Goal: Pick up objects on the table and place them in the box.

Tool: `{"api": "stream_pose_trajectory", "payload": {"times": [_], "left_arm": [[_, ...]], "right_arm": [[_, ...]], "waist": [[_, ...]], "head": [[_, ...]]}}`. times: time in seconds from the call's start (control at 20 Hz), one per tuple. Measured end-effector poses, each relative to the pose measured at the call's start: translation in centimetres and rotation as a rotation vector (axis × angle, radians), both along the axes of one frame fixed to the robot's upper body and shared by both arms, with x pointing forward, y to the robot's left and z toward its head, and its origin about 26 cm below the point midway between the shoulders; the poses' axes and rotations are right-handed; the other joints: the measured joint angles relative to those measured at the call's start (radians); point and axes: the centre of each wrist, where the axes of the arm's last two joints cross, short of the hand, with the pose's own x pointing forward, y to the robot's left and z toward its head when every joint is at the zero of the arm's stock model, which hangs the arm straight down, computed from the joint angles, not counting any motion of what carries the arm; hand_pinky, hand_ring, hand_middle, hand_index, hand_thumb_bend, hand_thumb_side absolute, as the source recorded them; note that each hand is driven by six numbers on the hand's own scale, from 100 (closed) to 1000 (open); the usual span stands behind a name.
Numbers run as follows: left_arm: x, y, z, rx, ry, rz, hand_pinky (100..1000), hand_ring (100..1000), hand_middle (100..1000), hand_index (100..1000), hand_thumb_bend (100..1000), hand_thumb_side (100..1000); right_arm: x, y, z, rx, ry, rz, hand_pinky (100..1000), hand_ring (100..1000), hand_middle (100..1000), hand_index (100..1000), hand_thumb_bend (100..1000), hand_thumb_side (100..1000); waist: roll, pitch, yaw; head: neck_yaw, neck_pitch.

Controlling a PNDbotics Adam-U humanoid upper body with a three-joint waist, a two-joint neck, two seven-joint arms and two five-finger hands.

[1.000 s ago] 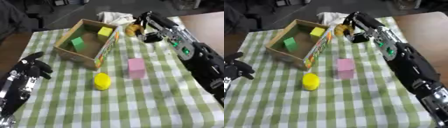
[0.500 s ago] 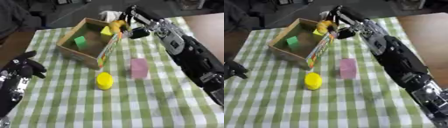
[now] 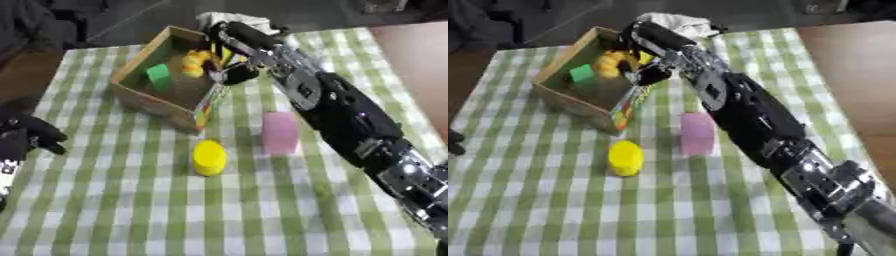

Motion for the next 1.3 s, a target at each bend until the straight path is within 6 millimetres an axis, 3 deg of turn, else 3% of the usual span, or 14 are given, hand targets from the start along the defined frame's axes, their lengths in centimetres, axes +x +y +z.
{"api": "stream_pose_trajectory", "payload": {"times": [0.1,0.2,0.3,0.4,0.8,1.0,1.05,1.3], "left_arm": [[0.1,-0.1,0.1,0.0,-0.004,-0.006,545,611,555,879,100,634],[0.1,-0.2,0.2,0.0,-0.005,-0.013,544,611,555,879,100,635],[0.1,-0.2,0.2,0.0,-0.006,-0.018,544,611,555,879,100,636],[0.1,-0.3,0.3,0.001,-0.004,-0.02,544,611,555,880,100,637],[0.1,-0.3,0.3,0.003,-0.003,-0.02,543,610,554,879,100,640],[0.1,0.0,0.3,0.004,-0.008,-0.001,543,610,554,879,100,641],[0.2,0.1,0.3,0.004,-0.011,0.01,543,610,554,878,100,639],[0.2,0.8,0.2,0.006,-0.017,0.059,543,610,554,878,100,639]], "right_arm": [[0.1,0.2,-0.3,-0.024,-0.018,0.001,756,668,746,759,100,138],[0.1,0.2,-0.3,-0.067,-0.043,0.001,780,743,821,887,100,404],[0.0,0.3,-0.4,-0.128,-0.058,-0.003,801,797,880,944,100,553],[0.0,0.4,-0.4,-0.194,-0.065,-0.013,810,817,916,970,102,597],[-0.4,0.9,0.6,-0.27,-0.129,-0.021,823,819,932,987,100,490],[-1.5,1.4,3.0,-0.228,-0.157,0.076,833,818,936,995,100,423],[-2.1,1.5,3.7,-0.221,-0.156,0.108,837,821,940,998,100,368],[-4.9,1.3,6.8,-0.202,-0.131,0.222,837,821,940,998,100,363]], "waist": [[-0.002,0.0,0.002],[-0.003,0.002,0.002],[-0.007,0.003,0.003],[-0.01,0.003,0.003],[-0.015,0.007,-0.009],[-0.032,0.018,-0.029],[-0.038,0.02,-0.035],[-0.044,0.022,-0.049]], "head": [[-0.004,0.0],[-0.008,0.0],[-0.01,0.0],[-0.011,0.0],[-0.007,0.0],[0.015,0.0],[0.023,0.0],[0.048,0.0]]}}
